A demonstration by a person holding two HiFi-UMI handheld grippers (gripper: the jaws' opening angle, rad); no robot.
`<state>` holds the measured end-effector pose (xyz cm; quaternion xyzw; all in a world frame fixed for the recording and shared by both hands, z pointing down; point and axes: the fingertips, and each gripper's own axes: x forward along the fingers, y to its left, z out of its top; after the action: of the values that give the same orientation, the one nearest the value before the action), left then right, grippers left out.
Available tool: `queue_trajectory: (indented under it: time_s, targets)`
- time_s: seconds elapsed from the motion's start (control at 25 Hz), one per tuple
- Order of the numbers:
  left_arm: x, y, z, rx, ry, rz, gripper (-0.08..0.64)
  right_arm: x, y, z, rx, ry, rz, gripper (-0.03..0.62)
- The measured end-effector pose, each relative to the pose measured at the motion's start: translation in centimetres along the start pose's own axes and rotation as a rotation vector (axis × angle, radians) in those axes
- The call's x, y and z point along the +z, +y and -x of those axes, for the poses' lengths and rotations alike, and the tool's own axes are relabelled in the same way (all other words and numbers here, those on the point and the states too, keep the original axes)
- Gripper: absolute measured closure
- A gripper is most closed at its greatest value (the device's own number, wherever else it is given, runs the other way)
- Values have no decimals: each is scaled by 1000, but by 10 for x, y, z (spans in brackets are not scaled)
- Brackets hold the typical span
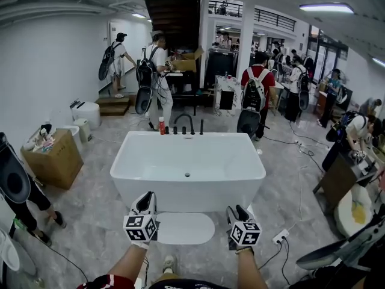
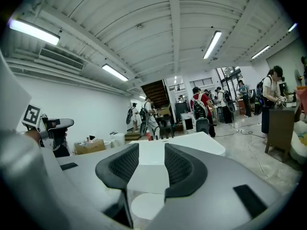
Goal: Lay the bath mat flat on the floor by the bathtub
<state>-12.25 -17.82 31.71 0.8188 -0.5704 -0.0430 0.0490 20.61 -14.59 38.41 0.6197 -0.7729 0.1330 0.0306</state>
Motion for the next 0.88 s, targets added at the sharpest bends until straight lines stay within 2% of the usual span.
queue_trajectory:
  time_s: [0.24, 0.56, 0.88]
  targets:
    - [1, -17, 22, -14, -9, -24, 543, 10, 10, 29, 19, -43, 12, 422]
    - [21, -31, 40, -45, -46, -33, 545, 35, 29, 48, 43, -96, 21, 435]
    - [33, -24, 54, -44, -60, -48, 545, 44, 46, 48, 39, -112, 46, 469]
